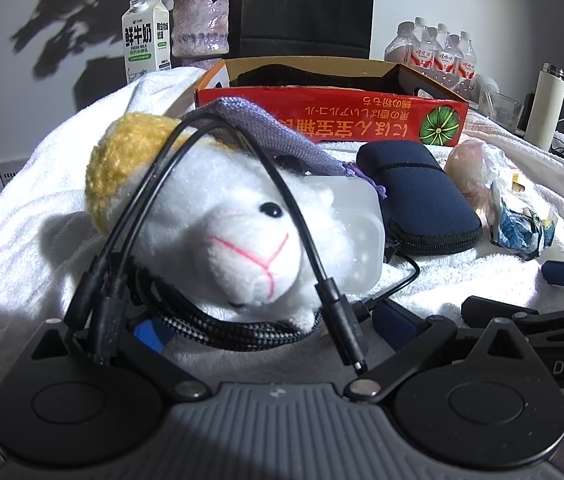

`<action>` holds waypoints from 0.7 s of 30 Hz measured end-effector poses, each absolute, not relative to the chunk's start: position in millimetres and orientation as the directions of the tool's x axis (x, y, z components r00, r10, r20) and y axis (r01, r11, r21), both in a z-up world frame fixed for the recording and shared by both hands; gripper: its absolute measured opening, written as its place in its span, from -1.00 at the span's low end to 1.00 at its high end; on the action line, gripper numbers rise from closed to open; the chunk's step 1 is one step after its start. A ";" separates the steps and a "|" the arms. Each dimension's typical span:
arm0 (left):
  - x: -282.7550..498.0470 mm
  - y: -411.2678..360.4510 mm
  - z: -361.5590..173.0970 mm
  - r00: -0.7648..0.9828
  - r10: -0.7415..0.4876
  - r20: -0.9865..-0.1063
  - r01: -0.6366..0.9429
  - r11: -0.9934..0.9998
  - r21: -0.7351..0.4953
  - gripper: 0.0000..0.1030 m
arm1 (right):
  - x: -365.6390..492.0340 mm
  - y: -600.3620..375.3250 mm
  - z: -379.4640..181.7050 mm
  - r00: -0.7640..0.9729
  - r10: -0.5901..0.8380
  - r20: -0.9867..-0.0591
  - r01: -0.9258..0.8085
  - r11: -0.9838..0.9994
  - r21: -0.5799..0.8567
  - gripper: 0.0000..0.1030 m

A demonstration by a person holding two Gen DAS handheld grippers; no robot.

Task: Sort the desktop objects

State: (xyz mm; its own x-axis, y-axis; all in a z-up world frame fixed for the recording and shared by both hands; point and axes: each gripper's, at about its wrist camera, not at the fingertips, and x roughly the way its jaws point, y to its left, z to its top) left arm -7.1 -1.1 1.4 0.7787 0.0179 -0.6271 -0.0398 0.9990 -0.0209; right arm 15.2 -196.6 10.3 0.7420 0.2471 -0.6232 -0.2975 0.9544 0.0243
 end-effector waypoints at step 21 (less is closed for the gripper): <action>-29.8 0.5 11.6 0.805 -0.003 -0.593 -0.020 0.999 -0.032 1.00 | 11.8 -199.3 15.5 0.720 0.254 -0.646 -0.314 0.949 0.023 1.00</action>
State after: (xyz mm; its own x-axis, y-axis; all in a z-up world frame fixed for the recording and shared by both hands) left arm -29.8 0.5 11.6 0.8054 -0.0030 -0.5927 -0.0200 0.9993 -0.0323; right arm 11.8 -199.3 15.5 0.7196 0.2542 -0.6462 -0.3141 0.9491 0.0235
